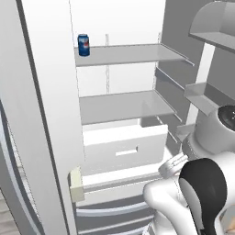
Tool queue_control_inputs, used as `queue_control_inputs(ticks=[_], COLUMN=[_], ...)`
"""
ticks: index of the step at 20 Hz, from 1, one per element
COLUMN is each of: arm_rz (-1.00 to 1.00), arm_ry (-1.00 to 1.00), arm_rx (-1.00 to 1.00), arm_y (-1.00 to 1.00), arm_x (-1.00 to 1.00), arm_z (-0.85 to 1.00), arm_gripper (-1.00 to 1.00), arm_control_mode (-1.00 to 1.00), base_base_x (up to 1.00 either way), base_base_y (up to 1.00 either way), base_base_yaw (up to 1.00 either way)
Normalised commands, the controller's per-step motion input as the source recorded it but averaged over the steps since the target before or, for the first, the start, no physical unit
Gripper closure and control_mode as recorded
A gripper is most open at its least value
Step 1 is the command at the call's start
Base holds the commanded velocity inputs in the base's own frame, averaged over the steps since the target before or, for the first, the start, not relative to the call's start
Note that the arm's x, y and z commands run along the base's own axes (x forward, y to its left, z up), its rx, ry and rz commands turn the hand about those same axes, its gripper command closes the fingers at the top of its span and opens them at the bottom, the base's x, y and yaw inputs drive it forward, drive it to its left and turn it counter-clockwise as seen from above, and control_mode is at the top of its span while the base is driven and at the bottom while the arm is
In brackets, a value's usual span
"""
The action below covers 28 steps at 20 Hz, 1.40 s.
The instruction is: Open the fridge, grab two sodas, and place both sodas inside the bowl with ice on the dining counter.
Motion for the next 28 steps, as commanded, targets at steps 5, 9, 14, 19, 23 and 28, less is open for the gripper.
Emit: queue_control_inputs(ticks=[5, 9, 14, 19, 23, 28], arm_rz=[0.0, 0.0, 0.0, -0.01, 0.06, 0.12], arm_ry=[0.0, 0.0, 0.0, -0.09, -0.33, -0.29], arm_rx=[0.0, 0.0, 0.0, 0.01, 0.07, 0.12], arm_y=[0.0, 0.0, 0.0, 0.11, 0.33, 0.27], arm_x=[0.0, 0.0, 0.0, 0.11, 0.16, 0.3], arm_z=[0.0, 0.0, 0.0, 0.07, 0.38, 0.47], arm_gripper=[-1.0, -1.0, -1.0, -1.0, -1.0, -1.0], arm_control_mode=[1.0, 1.0, 1.0, -1.0, -1.0, -1.0], base_base_x=[0.62, 0.72, 0.72, 0.36, 0.0, 0.0], base_base_y=[-0.05, 0.01, 0.21, 0.17, 0.0, 0.0], base_base_yaw=[0.0, 0.0, -0.08, -0.07, 0.0, 0.0])
